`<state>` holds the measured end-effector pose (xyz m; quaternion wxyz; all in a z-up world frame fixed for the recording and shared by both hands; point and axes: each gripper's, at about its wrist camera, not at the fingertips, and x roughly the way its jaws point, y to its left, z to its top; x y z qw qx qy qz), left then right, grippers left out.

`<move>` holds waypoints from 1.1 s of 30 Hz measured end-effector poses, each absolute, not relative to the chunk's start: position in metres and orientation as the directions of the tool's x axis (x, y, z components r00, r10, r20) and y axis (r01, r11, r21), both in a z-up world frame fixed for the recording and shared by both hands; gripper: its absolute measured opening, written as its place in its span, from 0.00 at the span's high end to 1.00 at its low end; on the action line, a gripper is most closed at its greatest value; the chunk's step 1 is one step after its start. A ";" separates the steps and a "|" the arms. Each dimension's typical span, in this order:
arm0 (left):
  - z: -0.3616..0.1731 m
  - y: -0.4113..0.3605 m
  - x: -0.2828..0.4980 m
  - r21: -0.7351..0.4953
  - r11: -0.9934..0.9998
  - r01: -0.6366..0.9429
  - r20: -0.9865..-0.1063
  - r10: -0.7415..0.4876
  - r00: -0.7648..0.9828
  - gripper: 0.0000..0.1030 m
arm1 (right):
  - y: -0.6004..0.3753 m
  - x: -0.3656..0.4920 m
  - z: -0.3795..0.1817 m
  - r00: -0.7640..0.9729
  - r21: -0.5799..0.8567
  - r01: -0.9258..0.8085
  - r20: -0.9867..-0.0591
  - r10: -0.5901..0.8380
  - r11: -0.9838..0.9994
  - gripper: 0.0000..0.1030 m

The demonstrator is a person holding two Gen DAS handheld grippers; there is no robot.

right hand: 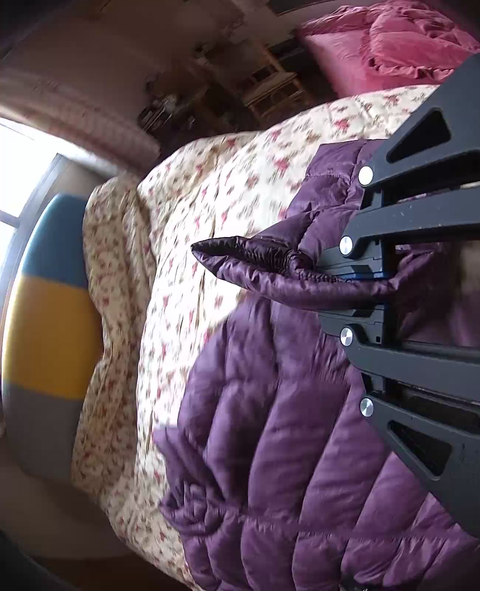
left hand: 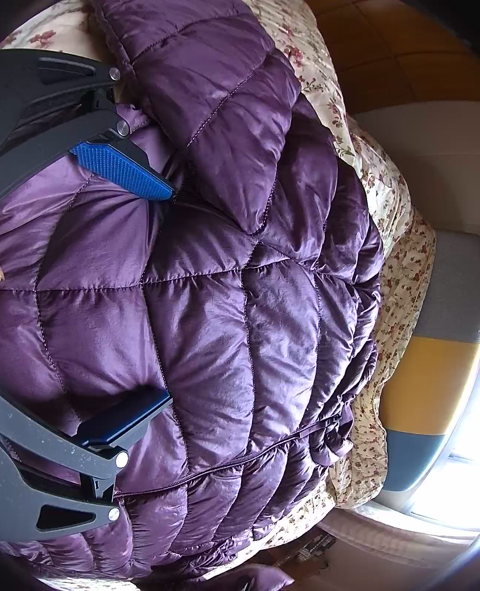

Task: Fold large clothes
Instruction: 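Lift the sleeve with the right gripper and lay it across the jacket front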

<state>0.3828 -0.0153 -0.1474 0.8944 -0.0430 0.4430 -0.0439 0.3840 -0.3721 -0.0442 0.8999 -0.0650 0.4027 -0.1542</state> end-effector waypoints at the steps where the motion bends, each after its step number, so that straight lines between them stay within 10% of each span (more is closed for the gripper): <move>1: -0.147 -0.015 0.383 -0.119 0.992 0.041 -0.788 -0.120 0.604 0.03 | -0.362 0.389 -0.045 0.635 -0.238 0.205 -0.706 -0.315 0.949 0.93; 19: -0.144 -0.004 0.381 -0.209 0.977 0.050 -0.768 -0.195 0.609 0.03 | -0.225 0.407 -0.083 0.613 -0.115 -0.266 -0.786 0.076 0.957 0.92; 33: -0.121 -0.004 0.365 -0.227 0.972 0.057 -0.756 -0.213 0.619 0.03 | -0.233 0.373 -0.073 0.659 -0.123 -0.227 -0.750 0.059 0.966 0.22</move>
